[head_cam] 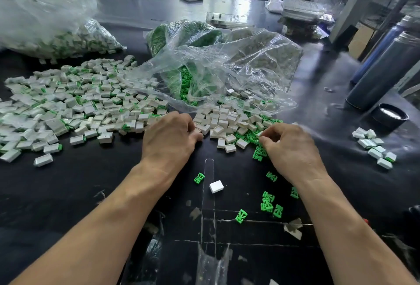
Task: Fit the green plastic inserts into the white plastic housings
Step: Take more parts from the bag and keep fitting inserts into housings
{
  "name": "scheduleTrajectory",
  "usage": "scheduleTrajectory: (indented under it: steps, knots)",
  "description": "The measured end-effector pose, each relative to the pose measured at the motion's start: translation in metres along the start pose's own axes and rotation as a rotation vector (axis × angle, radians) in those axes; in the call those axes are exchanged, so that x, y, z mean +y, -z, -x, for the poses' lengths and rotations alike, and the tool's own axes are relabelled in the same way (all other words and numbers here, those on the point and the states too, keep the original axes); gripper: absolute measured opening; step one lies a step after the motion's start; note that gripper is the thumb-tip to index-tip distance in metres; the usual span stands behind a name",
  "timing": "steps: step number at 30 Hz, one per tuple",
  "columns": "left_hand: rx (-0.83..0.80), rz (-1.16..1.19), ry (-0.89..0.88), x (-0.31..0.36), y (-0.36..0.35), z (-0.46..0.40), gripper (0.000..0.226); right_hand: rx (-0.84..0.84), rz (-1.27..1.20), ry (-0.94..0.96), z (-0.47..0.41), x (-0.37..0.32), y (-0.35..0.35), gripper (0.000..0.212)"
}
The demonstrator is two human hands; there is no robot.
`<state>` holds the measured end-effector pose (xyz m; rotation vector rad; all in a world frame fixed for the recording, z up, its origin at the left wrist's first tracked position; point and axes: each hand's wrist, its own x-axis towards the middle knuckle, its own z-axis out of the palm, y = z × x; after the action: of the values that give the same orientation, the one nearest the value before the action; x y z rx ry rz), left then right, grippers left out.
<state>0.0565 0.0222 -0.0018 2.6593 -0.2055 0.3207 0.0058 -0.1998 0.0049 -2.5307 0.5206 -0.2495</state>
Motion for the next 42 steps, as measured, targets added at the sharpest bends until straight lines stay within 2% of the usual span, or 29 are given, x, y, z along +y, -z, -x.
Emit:
scheduleTrajectory:
  steps: [5, 8, 14, 18, 23, 28, 32, 34, 39, 42]
  knots:
    - [-0.017, 0.031, -0.024, 0.003, 0.001, 0.003, 0.018, -0.077, -0.017, -0.022, -0.003, 0.004, 0.006, 0.012]
    - [-0.007, 0.108, -0.035, 0.006, 0.002, 0.006, 0.015, -0.048, -0.067, 0.007, -0.003, 0.005, 0.006, 0.007]
    - [-0.066, 0.392, -0.051, 0.01, -0.002, 0.012, 0.023, -0.014, 0.044, 0.078, 0.0, -0.004, -0.002, 0.007]
    - [-0.106, 0.663, -0.003, 0.013, -0.003, 0.012, 0.026, 0.006, 0.061, 0.105, 0.001, -0.008, -0.004, 0.005]
    - [-0.165, 0.916, 0.011, 0.017, -0.001, 0.013, 0.02, 0.101, -0.227, 0.131, 0.005, -0.006, -0.006, 0.007]
    - [-0.271, 1.18, 0.07, 0.02, 0.001, 0.013, 0.016, 0.053, -0.609, 0.185, 0.011, -0.012, -0.014, 0.01]
    - [-0.384, 1.432, 0.137, 0.022, 0.003, 0.013, 0.018, -0.006, -0.82, 0.223, 0.015, -0.019, -0.017, 0.013]
    - [-0.383, 1.45, 0.148, 0.023, 0.003, 0.013, 0.02, -0.023, -0.894, 0.243, 0.018, -0.02, -0.016, 0.015]
    - [-0.309, 1.272, 0.145, 0.022, 0.001, 0.013, 0.016, -0.043, -0.983, 0.259, 0.021, -0.023, -0.013, 0.013]
    - [-0.284, 1.286, 0.157, 0.023, 0.001, 0.014, 0.016, -0.049, -1.011, 0.251, 0.024, -0.024, -0.013, 0.013]
